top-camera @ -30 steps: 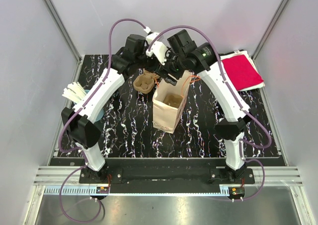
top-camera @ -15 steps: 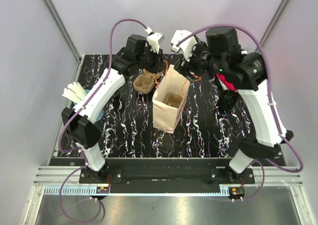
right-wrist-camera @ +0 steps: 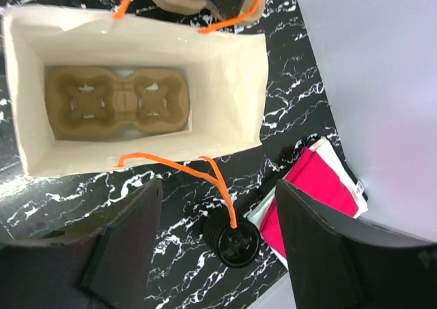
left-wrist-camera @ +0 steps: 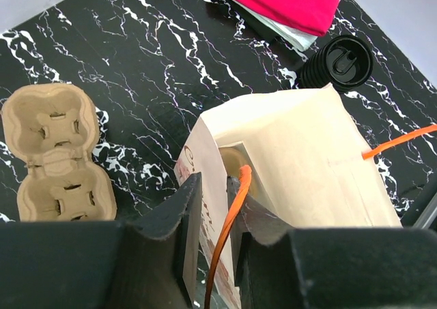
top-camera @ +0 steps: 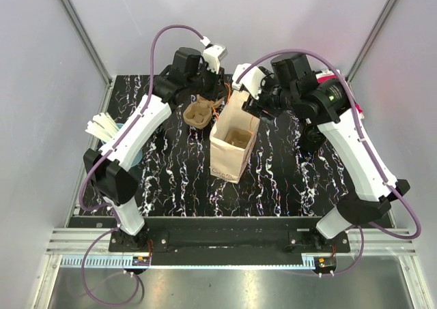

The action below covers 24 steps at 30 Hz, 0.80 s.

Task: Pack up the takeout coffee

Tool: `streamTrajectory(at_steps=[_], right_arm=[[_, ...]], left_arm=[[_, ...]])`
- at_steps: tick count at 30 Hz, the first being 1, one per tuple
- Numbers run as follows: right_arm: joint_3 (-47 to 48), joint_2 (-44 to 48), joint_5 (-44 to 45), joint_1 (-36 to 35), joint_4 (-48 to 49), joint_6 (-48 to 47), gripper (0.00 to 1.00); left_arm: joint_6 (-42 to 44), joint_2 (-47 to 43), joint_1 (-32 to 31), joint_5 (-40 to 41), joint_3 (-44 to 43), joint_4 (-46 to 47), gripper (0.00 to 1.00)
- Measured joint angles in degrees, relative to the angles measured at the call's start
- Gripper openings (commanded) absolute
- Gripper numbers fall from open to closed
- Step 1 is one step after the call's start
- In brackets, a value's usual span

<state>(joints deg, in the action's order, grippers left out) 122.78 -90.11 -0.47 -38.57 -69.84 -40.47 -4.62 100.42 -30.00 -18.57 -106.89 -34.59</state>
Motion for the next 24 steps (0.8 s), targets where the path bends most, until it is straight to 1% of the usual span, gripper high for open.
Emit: streamTrajectory(at_steps=[7, 9, 10, 11, 12, 14, 15, 16, 21, 24], right_arm=[[-4.7, 0.63, 0.52, 2.73, 2.16, -2.1, 0.67], [-5.75, 0.72, 0.66, 4.0, 3.26, -2.78, 0.61], [-6.36, 0.76, 0.68, 4.61, 3.89, -3.15, 0.57], [-7.02, 0.79, 0.68, 5.29, 4.5, -3.48, 0.52], [-7.52, 0.79, 0.52, 5.77, 4.81, -3.65, 0.37], [-8.79, 0.79, -0.15, 6.88, 5.51, -4.2, 0.17], [-9.31, 0.79, -0.63, 7.26, 5.7, -4.39, 0.05], [-9.62, 0.79, -0.94, 7.56, 5.73, -4.55, 0.0], [-9.01, 0.76, -2.73, 7.78, 5.79, -3.98, 0.0], [-5.49, 0.44, -2.64, 7.78, 5.75, -2.86, 0.0]], left_arm=[[1.2, -0.48, -0.17, 0.28, 0.0, -0.02, 0.17], [1.6, -0.52, -0.24, 0.37, 0.0, -0.04, 0.15], [1.73, -0.52, -0.24, 0.39, 0.0, -0.09, 0.13], [1.84, -0.52, -0.28, 0.42, -0.02, -0.24, 0.12], [1.95, -0.52, -0.31, 0.5, -0.13, -0.55, 0.1], [2.27, -0.52, -0.39, 0.72, -0.44, -1.03, 0.0], [2.51, -0.52, -0.46, 0.87, -0.79, -1.42, 0.0], [2.86, -0.52, -0.55, 1.05, -1.2, -1.86, 0.0], [4.22, 0.42, -1.38, 2.45, -6.03, -3.82, 0.0], [5.7, 3.04, -2.51, 3.19, -12.96, -5.44, 0.0]])
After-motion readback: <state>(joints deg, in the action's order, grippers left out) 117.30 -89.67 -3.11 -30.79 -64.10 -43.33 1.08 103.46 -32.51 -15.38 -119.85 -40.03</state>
